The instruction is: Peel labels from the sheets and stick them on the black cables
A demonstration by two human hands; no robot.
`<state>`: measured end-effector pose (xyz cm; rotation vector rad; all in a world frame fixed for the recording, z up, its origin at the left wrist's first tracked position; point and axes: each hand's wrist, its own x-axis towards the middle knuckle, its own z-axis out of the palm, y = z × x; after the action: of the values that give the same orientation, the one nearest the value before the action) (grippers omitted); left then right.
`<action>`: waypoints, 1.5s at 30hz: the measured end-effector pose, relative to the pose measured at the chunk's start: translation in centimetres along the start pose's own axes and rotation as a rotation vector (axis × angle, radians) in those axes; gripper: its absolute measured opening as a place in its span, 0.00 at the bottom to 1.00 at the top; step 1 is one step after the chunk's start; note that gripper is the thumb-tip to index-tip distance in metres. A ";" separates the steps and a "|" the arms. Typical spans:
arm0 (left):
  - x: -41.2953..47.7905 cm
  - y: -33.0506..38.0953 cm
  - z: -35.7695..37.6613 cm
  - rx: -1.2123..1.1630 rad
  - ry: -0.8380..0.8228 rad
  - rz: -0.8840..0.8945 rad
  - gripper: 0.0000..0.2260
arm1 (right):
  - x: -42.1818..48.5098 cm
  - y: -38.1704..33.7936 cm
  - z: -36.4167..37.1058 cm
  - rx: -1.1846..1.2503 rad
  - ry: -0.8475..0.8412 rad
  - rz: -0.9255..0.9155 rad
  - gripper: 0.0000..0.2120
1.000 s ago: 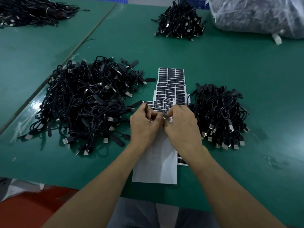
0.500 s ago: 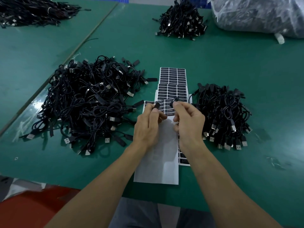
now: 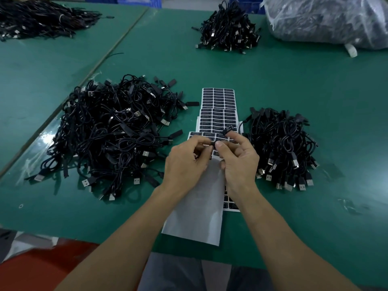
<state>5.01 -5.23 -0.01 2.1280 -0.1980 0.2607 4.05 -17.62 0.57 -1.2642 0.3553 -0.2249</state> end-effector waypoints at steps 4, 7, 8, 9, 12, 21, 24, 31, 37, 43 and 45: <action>0.5 0.2 -0.9 0.238 -0.051 0.057 0.06 | 0.2 -0.1 -0.2 0.123 0.008 0.028 0.14; 0.4 -0.2 -0.7 0.258 -0.150 0.088 0.09 | 0.2 -0.1 -0.1 0.125 -0.005 0.026 0.13; 0.2 -0.3 -0.5 0.256 -0.162 0.090 0.10 | 0.2 -0.1 0.0 0.125 -0.007 0.028 0.12; 0.1 -0.5 -0.4 0.252 -0.163 0.086 0.10 | 0.2 -0.2 0.0 0.130 -0.006 0.030 0.12; -0.2 -1.1 0.1 0.210 -0.097 0.017 0.09 | 0.3 -0.2 0.0 0.175 0.012 0.049 0.06; -0.5 -1.6 0.5 0.129 -0.014 -0.056 0.09 | 0.3 0.4 0.0 -0.038 -0.096 0.021 0.10; -0.6 -1.7 0.4 0.122 -0.020 -0.036 0.12 | 0.4 0.3 0.0 -0.040 -0.117 0.033 0.10; -0.6 -1.7 0.6 0.119 -0.017 -0.074 0.07 | 0.4 0.4 -0.6 0.079 -0.165 0.060 0.14; -0.7 -1.6 0.4 0.107 -0.022 -0.045 0.08 | 0.6 0.6 -0.4 -0.081 -0.179 0.007 0.12; -0.7 -1.5 0.3 0.075 -0.033 -0.096 0.03 | 0.6 0.7 -0.4 -0.093 -0.157 0.014 0.08; -0.6 -1.4 0.3 0.047 -0.034 -0.117 0.05 | 0.6 0.7 -0.3 -0.087 -0.151 0.010 0.07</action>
<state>4.78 -4.70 -1.46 2.1832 -0.0874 0.1619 4.46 -17.91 -0.28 -1.3558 0.2432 -0.1057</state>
